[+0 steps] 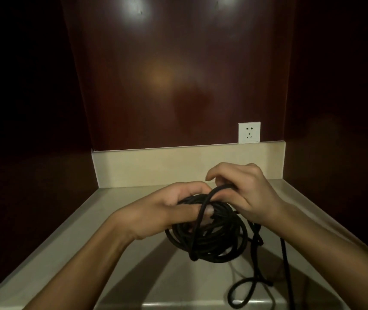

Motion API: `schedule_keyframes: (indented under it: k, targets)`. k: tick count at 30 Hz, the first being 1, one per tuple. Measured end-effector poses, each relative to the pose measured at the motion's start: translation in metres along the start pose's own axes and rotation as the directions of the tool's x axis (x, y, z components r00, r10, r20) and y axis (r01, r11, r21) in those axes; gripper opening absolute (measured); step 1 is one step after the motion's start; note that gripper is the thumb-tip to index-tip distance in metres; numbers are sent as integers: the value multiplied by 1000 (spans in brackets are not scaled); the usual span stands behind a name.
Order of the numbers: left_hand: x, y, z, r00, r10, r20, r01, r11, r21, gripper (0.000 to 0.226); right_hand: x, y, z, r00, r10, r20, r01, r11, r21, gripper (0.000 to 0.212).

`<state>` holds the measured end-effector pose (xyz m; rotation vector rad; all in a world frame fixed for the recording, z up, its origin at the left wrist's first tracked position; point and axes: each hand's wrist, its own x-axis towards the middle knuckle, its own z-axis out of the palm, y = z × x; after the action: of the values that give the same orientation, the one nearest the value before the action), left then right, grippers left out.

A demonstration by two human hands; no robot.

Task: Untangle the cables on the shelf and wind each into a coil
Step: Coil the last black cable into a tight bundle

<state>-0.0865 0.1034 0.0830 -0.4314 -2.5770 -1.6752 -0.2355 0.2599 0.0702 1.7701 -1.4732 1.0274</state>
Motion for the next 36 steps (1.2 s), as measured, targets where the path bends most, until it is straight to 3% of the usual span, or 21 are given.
schedule_keyframes:
  k: [4,11,15,18,20,24,27,29,32,36]
  targets:
    - [2,-9,8,999,-13,-35,7,985,-171,58,-7,-6,6,993,116,-24,-113,988,105,39]
    - [6,-13,14,998,2,-66,-21,957,-288,55,-15,-8,9,985,173,17,-174,977,121,30]
    - [4,-12,10,987,57,-152,-107,931,-348,38,-21,-10,11,976,217,-19,-213,969,126,21]
    - [4,-14,10,984,75,-160,-136,901,-412,51,-24,-15,15,971,231,-53,-218,959,179,11]
    - [5,-13,12,983,121,-141,-175,862,-475,56,-27,-17,23,954,293,-55,-275,936,222,26]
    - [9,-3,25,943,172,-285,-307,782,-543,56,-43,-20,48,926,373,-58,-351,908,227,11]
    - [16,4,26,885,126,-448,-377,758,-533,54,-47,-31,57,851,521,-55,-481,818,315,11]
    - [21,4,18,807,87,-583,-422,776,-468,48,-49,-39,60,821,568,54,-536,735,414,18]
    - [26,2,9,699,154,-698,-406,889,-211,30,-54,-44,61,793,553,257,-602,641,477,28]
    - [31,4,14,532,279,-800,-372,925,75,17,-54,-51,58,728,637,254,-637,490,595,35]
